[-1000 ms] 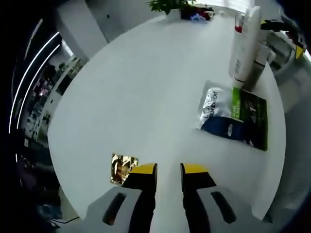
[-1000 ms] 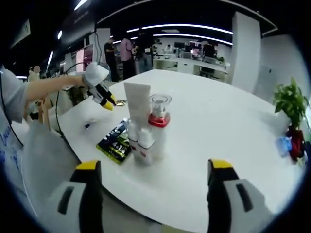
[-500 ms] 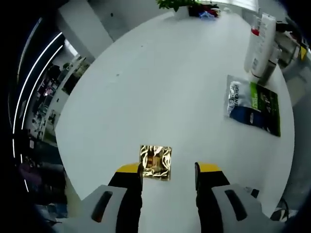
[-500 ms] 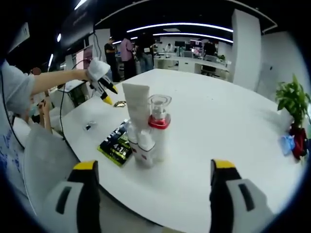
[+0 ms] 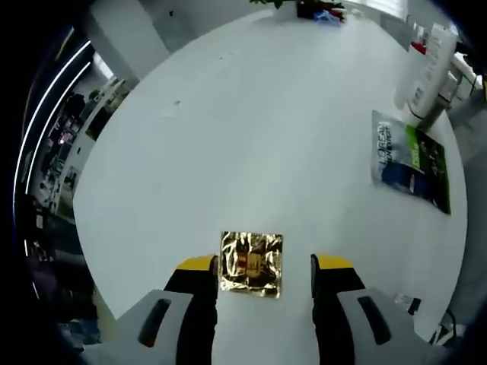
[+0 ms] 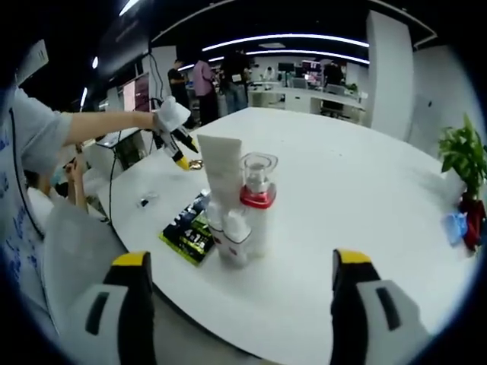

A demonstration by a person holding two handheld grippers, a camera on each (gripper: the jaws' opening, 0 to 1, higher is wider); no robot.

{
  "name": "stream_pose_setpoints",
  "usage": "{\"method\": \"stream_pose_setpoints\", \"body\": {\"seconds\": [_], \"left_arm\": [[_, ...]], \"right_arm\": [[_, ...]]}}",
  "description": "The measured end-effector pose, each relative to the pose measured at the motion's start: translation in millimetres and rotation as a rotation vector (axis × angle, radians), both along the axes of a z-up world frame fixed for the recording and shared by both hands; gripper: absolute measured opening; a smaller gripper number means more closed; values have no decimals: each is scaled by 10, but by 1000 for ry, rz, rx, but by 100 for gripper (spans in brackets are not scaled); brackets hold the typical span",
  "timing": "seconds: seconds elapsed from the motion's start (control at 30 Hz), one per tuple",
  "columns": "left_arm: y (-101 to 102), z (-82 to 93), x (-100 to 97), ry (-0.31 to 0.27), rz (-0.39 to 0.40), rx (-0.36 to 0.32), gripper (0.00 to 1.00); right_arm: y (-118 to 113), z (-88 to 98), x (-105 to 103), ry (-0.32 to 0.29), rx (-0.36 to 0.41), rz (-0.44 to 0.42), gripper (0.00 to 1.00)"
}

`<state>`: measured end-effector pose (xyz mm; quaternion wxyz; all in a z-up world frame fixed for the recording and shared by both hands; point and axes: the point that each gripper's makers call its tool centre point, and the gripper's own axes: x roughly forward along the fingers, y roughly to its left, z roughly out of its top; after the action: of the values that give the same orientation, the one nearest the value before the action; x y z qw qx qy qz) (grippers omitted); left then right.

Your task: Arrange the skincare products in the storage area until every visible bottle or jar stands upright without overlapping.

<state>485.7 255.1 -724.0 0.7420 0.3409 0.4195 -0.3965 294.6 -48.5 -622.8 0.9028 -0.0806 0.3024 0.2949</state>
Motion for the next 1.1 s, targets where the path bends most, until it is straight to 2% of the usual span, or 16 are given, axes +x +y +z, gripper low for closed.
{"method": "stream_pose_setpoints", "body": {"seconds": [0.13, 0.4, 0.43, 0.53, 0.8, 1.1], "left_arm": [[-15, -49, 45, 14, 15, -29, 46], [103, -185, 98, 64, 54, -53, 46], [98, -172, 112, 69, 78, -82, 46], [183, -231, 260, 80, 89, -99, 47], [294, -335, 453, 121, 135, -167, 49], [301, -376, 534, 109, 126, -173, 48]], "right_arm": [[-5, -8, 18, 6, -11, 3, 99], [1, -74, 21, 31, -10, -2, 99], [7, -82, 20, 34, -10, -1, 99], [32, -102, 20, 42, -7, 2, 99], [59, -113, 36, 52, -2, 9, 98], [89, -132, 26, 59, 0, 17, 97]]}}
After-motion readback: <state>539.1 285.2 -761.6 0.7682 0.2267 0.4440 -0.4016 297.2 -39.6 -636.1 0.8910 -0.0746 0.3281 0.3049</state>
